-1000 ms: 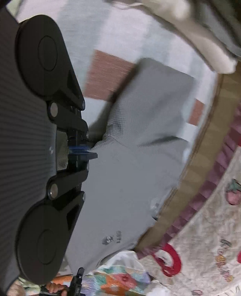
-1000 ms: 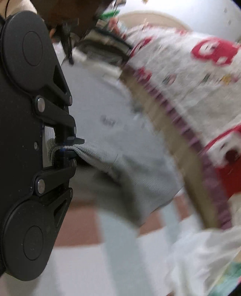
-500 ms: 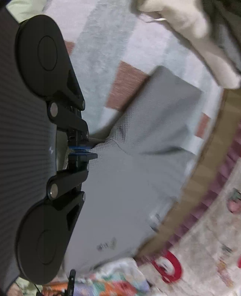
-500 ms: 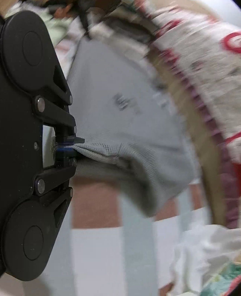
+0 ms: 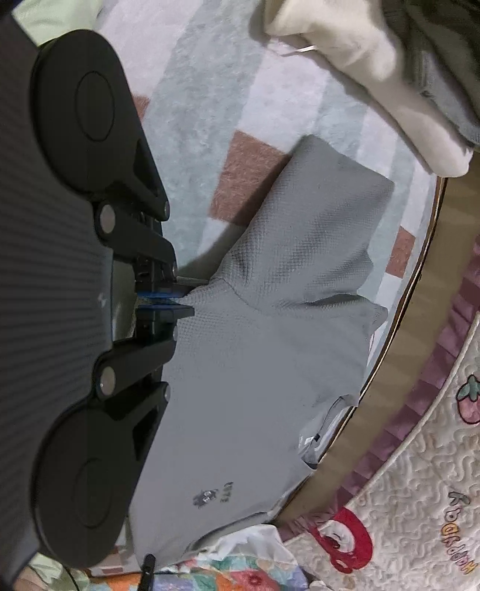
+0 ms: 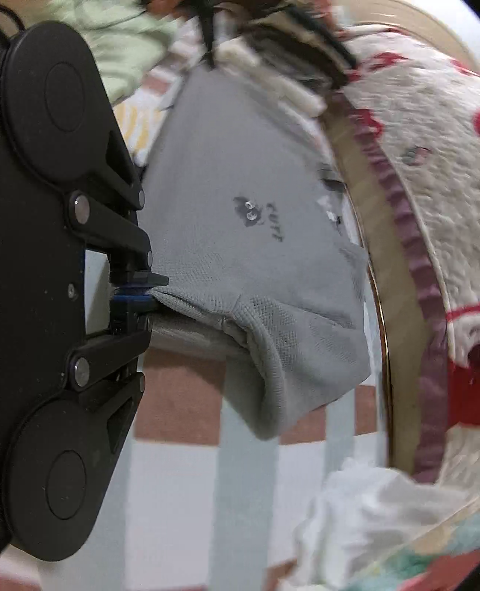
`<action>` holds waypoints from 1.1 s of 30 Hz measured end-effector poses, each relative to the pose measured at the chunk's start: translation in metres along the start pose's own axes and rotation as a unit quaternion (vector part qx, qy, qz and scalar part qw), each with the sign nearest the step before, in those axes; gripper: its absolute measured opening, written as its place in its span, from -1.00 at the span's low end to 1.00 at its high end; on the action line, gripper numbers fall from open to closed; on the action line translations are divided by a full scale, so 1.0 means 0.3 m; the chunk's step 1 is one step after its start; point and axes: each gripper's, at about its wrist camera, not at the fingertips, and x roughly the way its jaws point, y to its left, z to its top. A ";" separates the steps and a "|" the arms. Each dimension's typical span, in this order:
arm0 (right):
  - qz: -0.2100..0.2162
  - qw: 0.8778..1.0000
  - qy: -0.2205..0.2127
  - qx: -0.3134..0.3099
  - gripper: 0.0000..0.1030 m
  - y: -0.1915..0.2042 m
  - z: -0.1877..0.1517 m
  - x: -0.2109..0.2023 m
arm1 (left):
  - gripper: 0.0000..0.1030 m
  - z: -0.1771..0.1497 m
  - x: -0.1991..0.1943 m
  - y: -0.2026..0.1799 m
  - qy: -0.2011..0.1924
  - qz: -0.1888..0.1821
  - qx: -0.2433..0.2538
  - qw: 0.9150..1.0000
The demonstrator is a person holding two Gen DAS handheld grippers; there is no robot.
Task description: Fold clothes
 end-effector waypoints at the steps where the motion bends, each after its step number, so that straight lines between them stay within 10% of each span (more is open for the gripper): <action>1: -0.003 1.000 0.011 0.002 -0.92 0.002 -0.003 0.018 | -0.95 -0.003 0.011 -0.005 0.007 0.008 0.009 1.000; 7: -0.023 0.999 0.044 0.010 -0.93 -0.004 -0.043 0.057 | -0.72 -0.006 0.052 -0.050 0.050 0.081 0.049 0.994; 14: -0.041 0.991 -0.023 0.121 -0.66 -0.140 -0.037 -0.071 | -0.70 0.026 -0.038 -0.214 0.038 0.176 0.164 0.970; 17: 0.016 0.970 -0.094 0.224 -0.19 -0.222 -0.037 -0.100 | -0.67 0.040 -0.055 -0.328 0.011 0.123 0.176 0.976; 22: 0.071 0.927 -0.129 0.345 -0.11 -0.273 -0.035 0.070 | -0.64 0.042 0.101 -0.570 0.004 0.000 0.192 0.981; 30: 0.023 0.939 -0.176 0.296 0.02 -0.249 0.065 0.195 | -0.64 -0.005 0.368 -0.915 0.005 -0.067 0.288 0.955; 33: 0.028 0.939 -0.213 0.267 -0.87 -0.266 0.079 0.178 | -0.64 -0.023 0.423 -0.962 0.014 -0.077 0.288 0.954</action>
